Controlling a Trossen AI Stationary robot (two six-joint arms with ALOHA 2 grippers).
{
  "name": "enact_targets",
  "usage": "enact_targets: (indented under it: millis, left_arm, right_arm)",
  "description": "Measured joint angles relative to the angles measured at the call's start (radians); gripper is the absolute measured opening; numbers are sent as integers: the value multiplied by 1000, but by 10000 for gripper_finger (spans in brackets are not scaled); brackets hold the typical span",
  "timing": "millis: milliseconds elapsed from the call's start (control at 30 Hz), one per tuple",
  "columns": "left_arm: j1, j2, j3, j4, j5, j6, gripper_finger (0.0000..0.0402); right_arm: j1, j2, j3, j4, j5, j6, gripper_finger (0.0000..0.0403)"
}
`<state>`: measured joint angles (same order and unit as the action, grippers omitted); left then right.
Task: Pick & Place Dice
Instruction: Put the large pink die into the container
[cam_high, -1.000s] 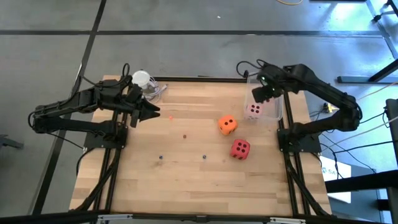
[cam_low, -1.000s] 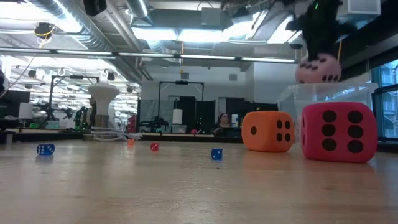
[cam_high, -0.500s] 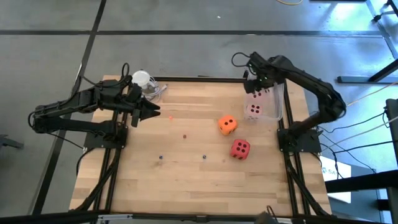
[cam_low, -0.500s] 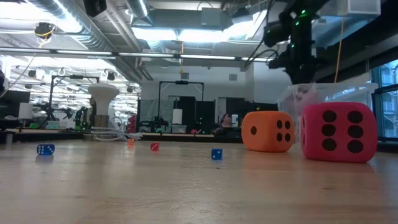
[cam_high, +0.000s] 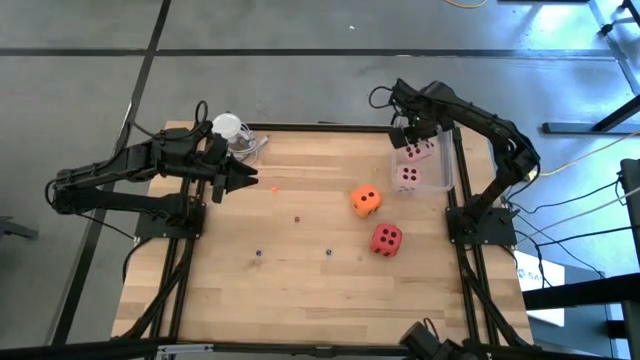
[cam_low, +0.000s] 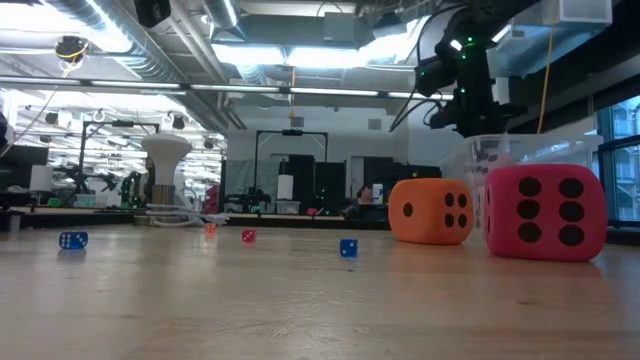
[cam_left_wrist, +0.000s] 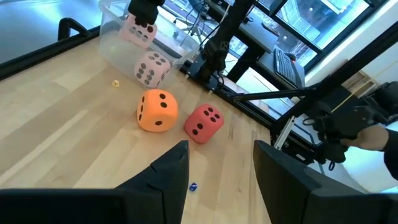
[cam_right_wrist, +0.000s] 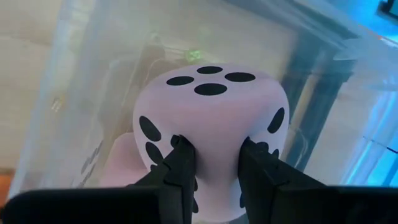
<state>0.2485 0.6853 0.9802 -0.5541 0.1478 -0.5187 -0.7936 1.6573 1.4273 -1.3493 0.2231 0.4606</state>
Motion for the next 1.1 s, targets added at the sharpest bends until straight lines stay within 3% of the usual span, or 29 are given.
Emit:
enact_targets:
  millis: [1100]
  left_arm:
    - [0, 0, 0, 4, -12, 33, 168]
  right_arm:
    - [-9, 0, 0, 41, -30, -51, 99]
